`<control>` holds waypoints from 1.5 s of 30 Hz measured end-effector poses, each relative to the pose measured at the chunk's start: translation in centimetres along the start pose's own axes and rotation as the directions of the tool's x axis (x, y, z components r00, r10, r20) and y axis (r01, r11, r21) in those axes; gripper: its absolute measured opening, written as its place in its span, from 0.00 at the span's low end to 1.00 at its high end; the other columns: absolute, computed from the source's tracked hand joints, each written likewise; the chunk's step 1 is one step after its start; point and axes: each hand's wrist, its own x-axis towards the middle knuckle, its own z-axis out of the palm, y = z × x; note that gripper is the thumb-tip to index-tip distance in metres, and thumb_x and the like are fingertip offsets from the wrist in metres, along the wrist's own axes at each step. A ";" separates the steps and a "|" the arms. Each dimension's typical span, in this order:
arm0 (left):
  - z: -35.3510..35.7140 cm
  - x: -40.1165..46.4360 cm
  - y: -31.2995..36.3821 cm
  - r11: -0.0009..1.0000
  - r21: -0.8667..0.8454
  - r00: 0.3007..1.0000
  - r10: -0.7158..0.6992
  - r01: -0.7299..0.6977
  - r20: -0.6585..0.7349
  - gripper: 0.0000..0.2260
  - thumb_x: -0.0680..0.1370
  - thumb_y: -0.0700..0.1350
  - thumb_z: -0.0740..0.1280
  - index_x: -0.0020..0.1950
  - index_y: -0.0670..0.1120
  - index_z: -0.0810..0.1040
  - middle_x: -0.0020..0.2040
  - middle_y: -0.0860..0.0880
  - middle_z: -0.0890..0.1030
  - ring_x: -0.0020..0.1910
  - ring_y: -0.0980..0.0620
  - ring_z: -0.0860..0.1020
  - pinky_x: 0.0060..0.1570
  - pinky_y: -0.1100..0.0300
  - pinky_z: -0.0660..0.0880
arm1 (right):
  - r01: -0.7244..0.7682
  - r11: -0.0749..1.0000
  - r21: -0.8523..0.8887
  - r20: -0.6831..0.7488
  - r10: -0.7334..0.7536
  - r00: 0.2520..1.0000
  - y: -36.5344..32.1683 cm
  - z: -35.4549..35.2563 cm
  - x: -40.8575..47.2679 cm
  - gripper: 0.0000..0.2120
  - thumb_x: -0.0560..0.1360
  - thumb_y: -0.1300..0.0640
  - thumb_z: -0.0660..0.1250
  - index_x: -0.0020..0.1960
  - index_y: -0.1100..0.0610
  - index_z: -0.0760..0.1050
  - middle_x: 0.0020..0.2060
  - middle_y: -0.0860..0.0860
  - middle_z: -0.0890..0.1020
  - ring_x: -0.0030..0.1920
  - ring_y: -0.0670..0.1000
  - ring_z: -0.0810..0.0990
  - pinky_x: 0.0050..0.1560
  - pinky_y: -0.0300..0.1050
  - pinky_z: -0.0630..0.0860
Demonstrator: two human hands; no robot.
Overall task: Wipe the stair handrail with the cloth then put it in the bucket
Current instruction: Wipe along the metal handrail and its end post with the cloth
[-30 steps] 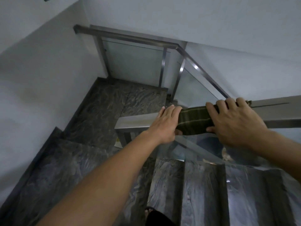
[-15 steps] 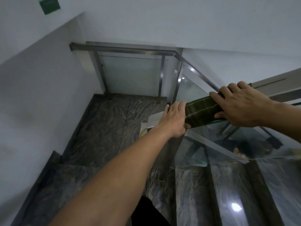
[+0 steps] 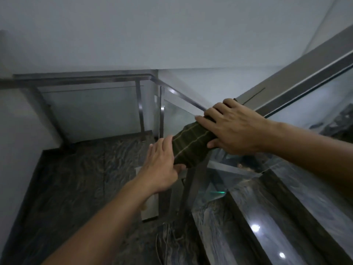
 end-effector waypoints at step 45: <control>2.2 6.1 -16.1 0.527 -0.790 0.532 0.786 -0.313 0.314 0.18 0.78 0.47 0.59 0.67 0.45 0.70 0.54 0.50 0.79 0.54 0.54 0.79 0.53 0.59 0.78 | -0.957 0.225 0.185 0.167 0.952 0.256 -26.6 -0.5 10.8 0.29 0.76 0.66 0.49 0.76 0.64 0.48 0.75 0.67 0.45 0.75 0.66 0.48 0.63 0.56 0.73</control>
